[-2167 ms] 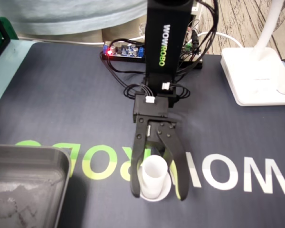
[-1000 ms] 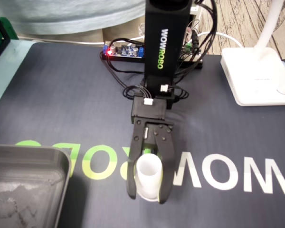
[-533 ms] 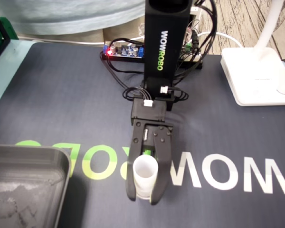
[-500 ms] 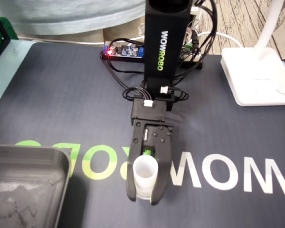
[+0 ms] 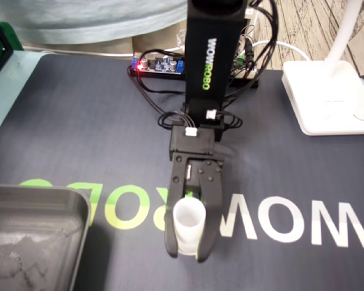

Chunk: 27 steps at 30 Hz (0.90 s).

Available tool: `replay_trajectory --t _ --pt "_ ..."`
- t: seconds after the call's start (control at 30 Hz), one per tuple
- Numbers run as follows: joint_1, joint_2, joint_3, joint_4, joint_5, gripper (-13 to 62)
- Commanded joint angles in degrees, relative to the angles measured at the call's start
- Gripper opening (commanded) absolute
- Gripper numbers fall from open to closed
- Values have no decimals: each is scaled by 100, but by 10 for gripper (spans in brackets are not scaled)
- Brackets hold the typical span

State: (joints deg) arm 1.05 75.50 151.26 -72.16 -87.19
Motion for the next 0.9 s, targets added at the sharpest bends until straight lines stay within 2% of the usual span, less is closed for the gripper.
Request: replay_trajectory --t 0.0,0.4,0.57,0.87 --pt "0 431 -176 -396 176 28" --pt "290 1775 -853 1195 1028 28" --pt "809 2083 -1617 2417 1898 28" --pt "1793 1942 -3287 4254 4113 28"
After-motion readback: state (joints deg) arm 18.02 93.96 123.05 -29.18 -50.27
